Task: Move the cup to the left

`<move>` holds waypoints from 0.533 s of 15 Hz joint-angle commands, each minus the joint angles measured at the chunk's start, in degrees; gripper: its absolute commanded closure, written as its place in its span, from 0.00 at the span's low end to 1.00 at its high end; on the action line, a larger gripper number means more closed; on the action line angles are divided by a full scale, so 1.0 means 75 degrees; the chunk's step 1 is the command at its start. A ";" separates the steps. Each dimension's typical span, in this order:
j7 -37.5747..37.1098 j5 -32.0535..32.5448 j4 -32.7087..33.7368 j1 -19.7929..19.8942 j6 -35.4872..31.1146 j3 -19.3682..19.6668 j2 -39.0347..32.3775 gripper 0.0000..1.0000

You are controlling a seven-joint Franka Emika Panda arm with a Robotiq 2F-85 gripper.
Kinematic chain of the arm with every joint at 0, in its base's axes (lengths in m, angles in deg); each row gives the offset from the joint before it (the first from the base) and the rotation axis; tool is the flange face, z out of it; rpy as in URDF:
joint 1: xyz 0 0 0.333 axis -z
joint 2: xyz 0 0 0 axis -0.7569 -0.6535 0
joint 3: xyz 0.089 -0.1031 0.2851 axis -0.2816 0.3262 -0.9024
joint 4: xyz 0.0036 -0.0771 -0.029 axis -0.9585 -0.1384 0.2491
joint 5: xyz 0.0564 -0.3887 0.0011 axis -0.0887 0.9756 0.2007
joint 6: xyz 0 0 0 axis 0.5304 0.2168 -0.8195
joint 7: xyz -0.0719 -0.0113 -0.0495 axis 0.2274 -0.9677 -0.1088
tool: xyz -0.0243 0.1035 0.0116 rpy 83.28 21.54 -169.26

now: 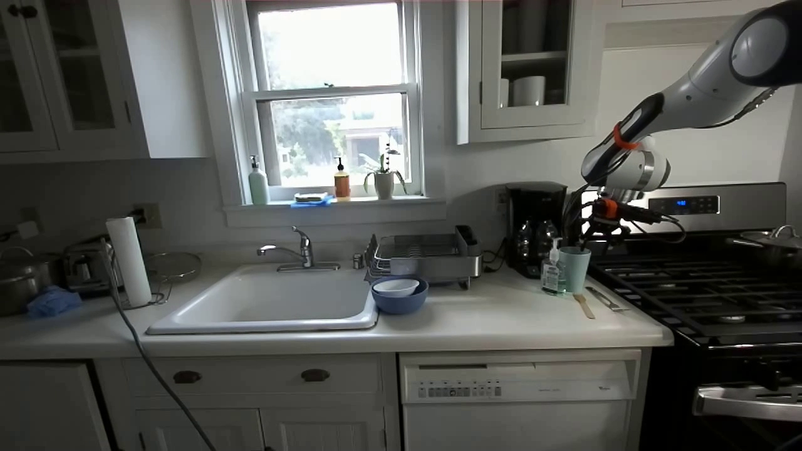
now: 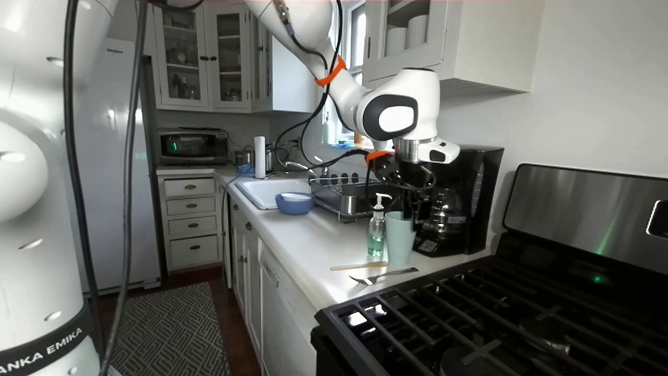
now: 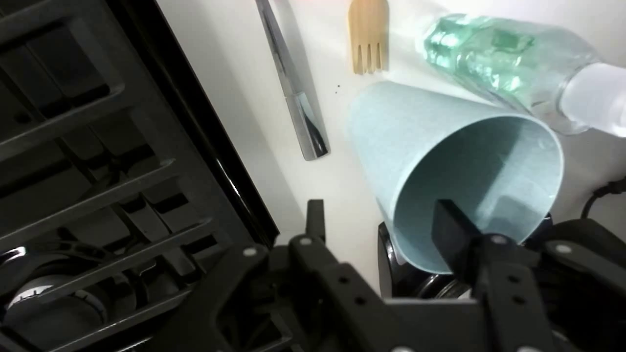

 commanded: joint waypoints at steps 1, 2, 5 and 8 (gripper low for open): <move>0.0034 -0.0314 0.0251 0.0206 -0.0118 -0.0222 -0.0284 0.57; 0.0044 -0.0347 0.0244 0.0219 -0.0162 -0.0242 -0.0307 0.68; 0.0017 -0.0381 0.0152 0.0240 -0.0226 -0.0263 -0.0302 0.83; 0.0092 -0.0516 0.0013 0.0332 -0.0276 -0.0289 -0.0201 1.00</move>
